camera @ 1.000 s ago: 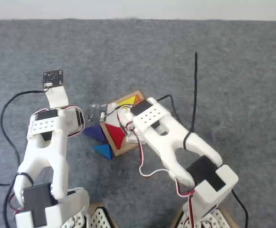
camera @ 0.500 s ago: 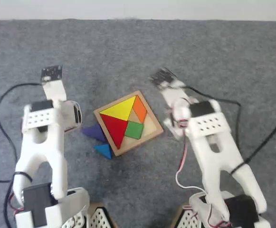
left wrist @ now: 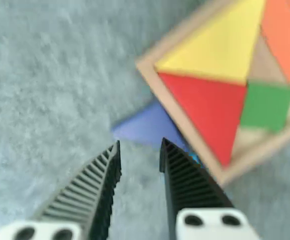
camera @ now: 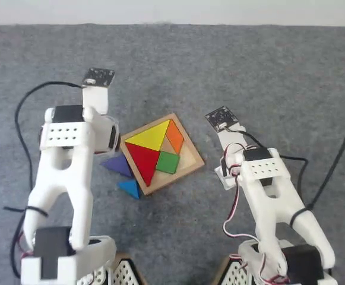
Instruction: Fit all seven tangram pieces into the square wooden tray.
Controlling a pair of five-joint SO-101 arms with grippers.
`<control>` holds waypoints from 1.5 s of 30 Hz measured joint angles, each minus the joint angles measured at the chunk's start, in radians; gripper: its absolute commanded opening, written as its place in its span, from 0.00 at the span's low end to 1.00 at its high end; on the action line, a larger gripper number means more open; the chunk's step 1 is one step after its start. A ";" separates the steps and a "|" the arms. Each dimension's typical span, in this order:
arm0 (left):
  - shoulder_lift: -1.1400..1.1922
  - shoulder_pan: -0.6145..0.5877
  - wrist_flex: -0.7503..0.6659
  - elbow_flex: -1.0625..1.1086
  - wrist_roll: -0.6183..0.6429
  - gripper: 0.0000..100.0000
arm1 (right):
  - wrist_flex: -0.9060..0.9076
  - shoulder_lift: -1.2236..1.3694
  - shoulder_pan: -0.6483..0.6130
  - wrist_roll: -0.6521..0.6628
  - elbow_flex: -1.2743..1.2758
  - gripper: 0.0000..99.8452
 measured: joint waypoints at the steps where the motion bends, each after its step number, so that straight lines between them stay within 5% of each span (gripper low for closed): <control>1: 0.032 -0.003 -0.037 0.000 0.014 0.12 | -0.003 0.000 0.006 -0.002 0.000 0.04; 11: 0.470 -0.034 -0.137 -0.190 0.057 0.12 | -0.003 0.000 0.008 -0.028 0.000 0.04; 21: 0.545 0.023 -0.192 -0.250 0.064 0.12 | -0.003 0.000 0.008 -0.028 0.000 0.04; 31: 0.545 0.158 -0.158 -0.381 0.114 0.12 | -0.003 -0.002 0.006 -0.028 0.002 0.04; 38: 0.402 0.112 0.153 -0.520 0.055 0.12 | -0.003 -0.238 0.057 -0.028 0.127 0.04; 41: 0.242 0.140 0.245 -0.456 -0.008 0.12 | -0.003 -0.387 0.071 -0.028 0.192 0.04; 45: 0.089 0.120 0.178 -0.192 -0.086 0.12 | 0.040 -0.463 0.072 -0.028 0.218 0.04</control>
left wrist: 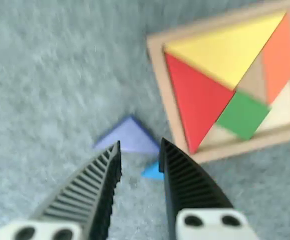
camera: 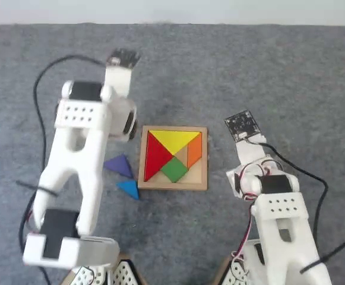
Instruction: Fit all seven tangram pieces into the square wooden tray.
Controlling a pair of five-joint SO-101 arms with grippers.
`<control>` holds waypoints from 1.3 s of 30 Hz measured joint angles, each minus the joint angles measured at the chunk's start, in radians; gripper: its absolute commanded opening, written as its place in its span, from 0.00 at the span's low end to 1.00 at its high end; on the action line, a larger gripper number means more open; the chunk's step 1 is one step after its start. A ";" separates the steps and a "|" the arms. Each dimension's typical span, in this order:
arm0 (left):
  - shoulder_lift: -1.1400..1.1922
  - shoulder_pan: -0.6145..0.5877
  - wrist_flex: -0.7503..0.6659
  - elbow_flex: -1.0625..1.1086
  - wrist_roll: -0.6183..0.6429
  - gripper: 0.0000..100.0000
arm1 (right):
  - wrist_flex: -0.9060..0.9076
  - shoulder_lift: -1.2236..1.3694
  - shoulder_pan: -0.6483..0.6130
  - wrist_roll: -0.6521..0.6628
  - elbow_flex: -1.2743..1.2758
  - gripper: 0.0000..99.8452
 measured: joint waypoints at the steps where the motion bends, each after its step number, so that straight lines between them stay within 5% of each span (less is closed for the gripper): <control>1: -0.009 -0.012 -0.040 0.084 -0.026 0.12 | 0.011 -0.003 0.000 0.000 0.000 0.04; 7: -0.017 -0.020 -0.193 0.385 -0.133 0.12 | 0.018 -0.005 -0.002 0.000 0.040 0.04; 21: -0.017 0.014 -0.210 0.505 -0.219 0.12 | 0.015 -0.005 -0.002 0.000 0.046 0.04; 39: -0.190 0.014 0.011 0.371 -0.308 0.13 | 0.015 -0.005 -0.002 0.000 0.046 0.04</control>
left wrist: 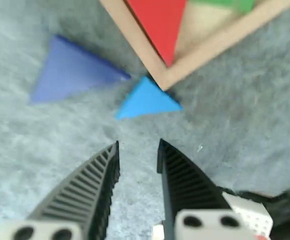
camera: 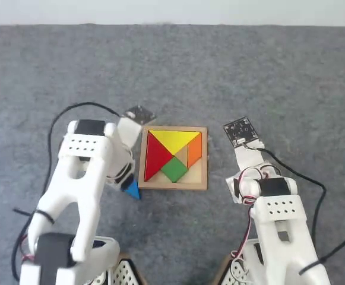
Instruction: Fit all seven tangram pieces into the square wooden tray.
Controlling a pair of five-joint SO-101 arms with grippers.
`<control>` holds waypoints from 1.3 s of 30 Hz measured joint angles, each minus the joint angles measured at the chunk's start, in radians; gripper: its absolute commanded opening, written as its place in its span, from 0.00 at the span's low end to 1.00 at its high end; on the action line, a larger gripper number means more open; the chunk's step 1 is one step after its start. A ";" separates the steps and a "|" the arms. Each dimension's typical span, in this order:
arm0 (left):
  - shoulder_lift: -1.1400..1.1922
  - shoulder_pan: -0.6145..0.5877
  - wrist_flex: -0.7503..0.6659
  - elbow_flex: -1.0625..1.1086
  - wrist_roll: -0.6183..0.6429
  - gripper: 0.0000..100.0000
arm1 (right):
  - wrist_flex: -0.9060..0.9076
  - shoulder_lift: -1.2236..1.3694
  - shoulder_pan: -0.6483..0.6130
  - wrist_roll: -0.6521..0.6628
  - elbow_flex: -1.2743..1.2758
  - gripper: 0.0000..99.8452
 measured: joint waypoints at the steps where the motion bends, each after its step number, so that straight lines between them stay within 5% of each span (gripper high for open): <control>1: -0.005 0.000 -0.005 -0.003 0.000 0.14 | 0.000 0.000 0.000 0.000 0.000 0.04; 12: 0.209 -0.002 -0.275 0.074 -0.040 0.18 | -0.014 0.000 0.000 0.000 0.000 0.04; 30: 0.117 0.002 0.034 0.075 -0.026 0.17 | -0.018 0.000 0.000 0.000 0.000 0.04; 34: 0.017 0.003 0.023 0.075 -0.026 0.17 | -0.018 0.000 0.000 0.000 0.000 0.04; 39: -0.052 0.002 -0.163 0.075 0.020 0.18 | -0.018 0.000 0.000 0.000 0.000 0.04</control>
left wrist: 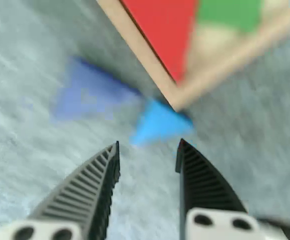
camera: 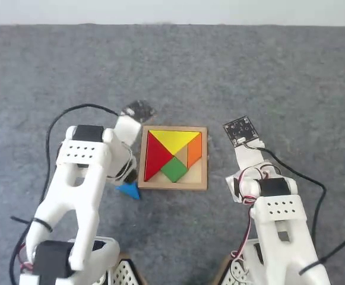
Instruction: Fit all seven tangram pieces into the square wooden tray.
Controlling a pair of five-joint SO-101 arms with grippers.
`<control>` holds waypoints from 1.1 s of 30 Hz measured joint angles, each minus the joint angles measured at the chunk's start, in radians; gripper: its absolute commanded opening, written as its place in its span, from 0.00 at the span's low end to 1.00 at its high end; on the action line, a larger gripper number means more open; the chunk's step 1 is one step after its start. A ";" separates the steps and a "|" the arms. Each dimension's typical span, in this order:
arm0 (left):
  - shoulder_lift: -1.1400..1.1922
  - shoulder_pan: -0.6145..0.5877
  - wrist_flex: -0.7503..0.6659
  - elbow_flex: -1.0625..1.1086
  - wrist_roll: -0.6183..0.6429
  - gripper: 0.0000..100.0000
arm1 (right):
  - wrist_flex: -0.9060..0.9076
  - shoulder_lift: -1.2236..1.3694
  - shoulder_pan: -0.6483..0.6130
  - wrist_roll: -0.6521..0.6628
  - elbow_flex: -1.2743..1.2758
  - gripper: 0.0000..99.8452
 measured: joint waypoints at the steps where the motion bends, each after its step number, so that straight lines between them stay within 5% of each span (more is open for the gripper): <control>1: 0.005 0.000 -0.029 0.000 0.040 0.18 | 0.000 0.000 0.000 0.000 0.000 0.04; 7: 0.199 -0.080 -0.126 -0.083 0.279 0.18 | 0.000 0.000 0.000 0.000 0.000 0.04; 15: 0.577 -0.178 -0.028 -0.315 0.641 0.24 | 0.000 0.000 0.000 0.000 0.000 0.04; 26: 0.744 -0.184 0.038 -0.485 0.686 0.24 | 0.000 0.000 0.000 0.000 0.000 0.04; 33: 0.750 -0.170 0.041 -0.499 0.830 0.24 | 0.000 0.000 0.000 0.000 0.000 0.04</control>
